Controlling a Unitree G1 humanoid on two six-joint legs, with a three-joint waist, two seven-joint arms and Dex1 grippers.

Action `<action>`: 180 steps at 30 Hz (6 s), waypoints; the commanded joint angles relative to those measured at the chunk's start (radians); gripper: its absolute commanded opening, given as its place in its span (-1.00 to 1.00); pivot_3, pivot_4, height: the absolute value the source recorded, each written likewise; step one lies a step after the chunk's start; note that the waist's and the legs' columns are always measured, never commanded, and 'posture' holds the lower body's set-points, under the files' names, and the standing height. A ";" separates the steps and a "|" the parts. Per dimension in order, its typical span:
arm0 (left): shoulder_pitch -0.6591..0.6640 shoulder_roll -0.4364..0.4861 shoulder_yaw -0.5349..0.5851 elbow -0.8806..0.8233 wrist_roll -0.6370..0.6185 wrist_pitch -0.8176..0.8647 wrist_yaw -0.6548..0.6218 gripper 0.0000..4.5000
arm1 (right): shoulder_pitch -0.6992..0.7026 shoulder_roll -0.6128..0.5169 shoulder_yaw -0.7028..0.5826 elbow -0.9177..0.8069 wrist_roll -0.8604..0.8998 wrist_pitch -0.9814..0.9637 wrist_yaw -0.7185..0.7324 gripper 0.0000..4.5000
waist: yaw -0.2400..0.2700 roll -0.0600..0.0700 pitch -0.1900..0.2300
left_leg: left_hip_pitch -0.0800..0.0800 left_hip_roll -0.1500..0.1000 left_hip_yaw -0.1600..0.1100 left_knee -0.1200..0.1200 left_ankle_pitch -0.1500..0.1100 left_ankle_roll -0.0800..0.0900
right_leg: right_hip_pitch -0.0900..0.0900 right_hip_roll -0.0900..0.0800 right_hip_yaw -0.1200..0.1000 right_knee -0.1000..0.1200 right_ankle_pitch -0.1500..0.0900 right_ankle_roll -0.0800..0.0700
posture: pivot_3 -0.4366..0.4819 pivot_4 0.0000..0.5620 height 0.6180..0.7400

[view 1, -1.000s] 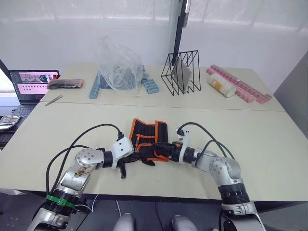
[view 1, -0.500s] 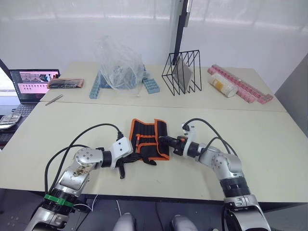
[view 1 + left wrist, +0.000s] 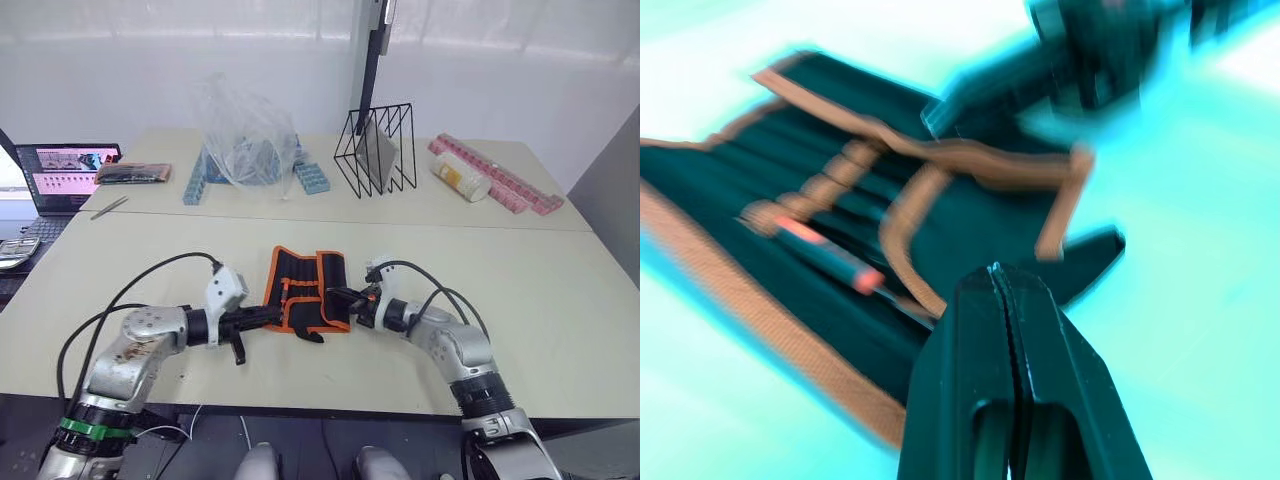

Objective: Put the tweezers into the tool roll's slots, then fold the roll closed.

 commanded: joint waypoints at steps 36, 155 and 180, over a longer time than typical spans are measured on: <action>0.014 -0.164 0.121 -0.002 -0.241 0.399 0.381 -0.99 | 0.048 -0.025 0.038 0.030 -0.115 -0.011 -0.015 -1.00 | 0.002 0.000 0.000 | 0.001 -0.002 0.000 -0.005 0.000 -0.001 | 0.000 -0.002 0.000 -0.004 0.000 0.000 | -0.05 -0.47 0.42; -0.327 -0.216 -0.306 0.175 0.147 0.139 0.070 0.41 | -0.075 -0.017 -0.035 0.140 -0.129 -0.031 0.002 -1.00 | 0.023 0.001 0.001 | -0.006 -0.011 -0.020 -0.014 0.010 -0.012 | 0.001 -0.002 -0.007 -0.004 0.002 -0.002 | -0.05 -0.47 0.42; -0.355 -0.255 -0.426 0.461 0.310 -0.221 -0.073 -0.99 | -0.040 -0.037 -0.009 0.082 -0.131 -0.001 0.010 -1.00 | 0.026 0.001 0.001 | -0.006 -0.012 -0.020 -0.014 0.011 -0.012 | 0.000 -0.003 -0.007 -0.002 0.002 -0.002 | -0.05 -0.47 0.42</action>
